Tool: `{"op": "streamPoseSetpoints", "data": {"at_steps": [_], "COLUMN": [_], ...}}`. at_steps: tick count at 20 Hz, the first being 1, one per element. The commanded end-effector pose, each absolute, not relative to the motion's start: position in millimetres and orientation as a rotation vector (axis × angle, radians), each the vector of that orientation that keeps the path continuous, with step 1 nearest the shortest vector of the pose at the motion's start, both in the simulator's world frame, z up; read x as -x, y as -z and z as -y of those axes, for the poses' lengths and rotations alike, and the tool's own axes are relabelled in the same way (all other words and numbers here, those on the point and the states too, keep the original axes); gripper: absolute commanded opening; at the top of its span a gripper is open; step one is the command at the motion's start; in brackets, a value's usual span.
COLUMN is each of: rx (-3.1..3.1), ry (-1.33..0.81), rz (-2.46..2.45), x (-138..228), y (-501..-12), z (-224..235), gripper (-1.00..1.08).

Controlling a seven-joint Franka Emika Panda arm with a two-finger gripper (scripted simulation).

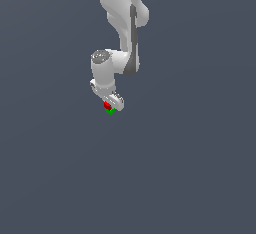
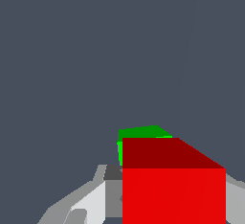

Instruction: Stack the red cube on top of the green cube.

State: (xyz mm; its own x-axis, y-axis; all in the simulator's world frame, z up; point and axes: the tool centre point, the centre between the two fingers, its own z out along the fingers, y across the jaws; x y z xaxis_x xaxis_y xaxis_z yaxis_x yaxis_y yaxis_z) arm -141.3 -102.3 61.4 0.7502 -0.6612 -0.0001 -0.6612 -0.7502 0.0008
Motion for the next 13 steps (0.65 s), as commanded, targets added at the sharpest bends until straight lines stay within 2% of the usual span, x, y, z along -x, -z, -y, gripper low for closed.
{"op": "streamPoseSetpoints", "data": {"at_steps": [1, 3, 4, 13], "rx": [-2.939, -2.939, -2.939, -2.939], "ry": [-0.001, -0.001, -0.001, -0.001], "rz": [1.108, 1.108, 1.108, 1.108], "x": [140.4, 140.1, 140.1, 140.1], "y": [-61.8, -61.9, -61.9, -61.9], "z": [101.3, 100.3, 100.3, 100.3], "gripper": [-1.00, -1.00, 1.00, 1.00]}}
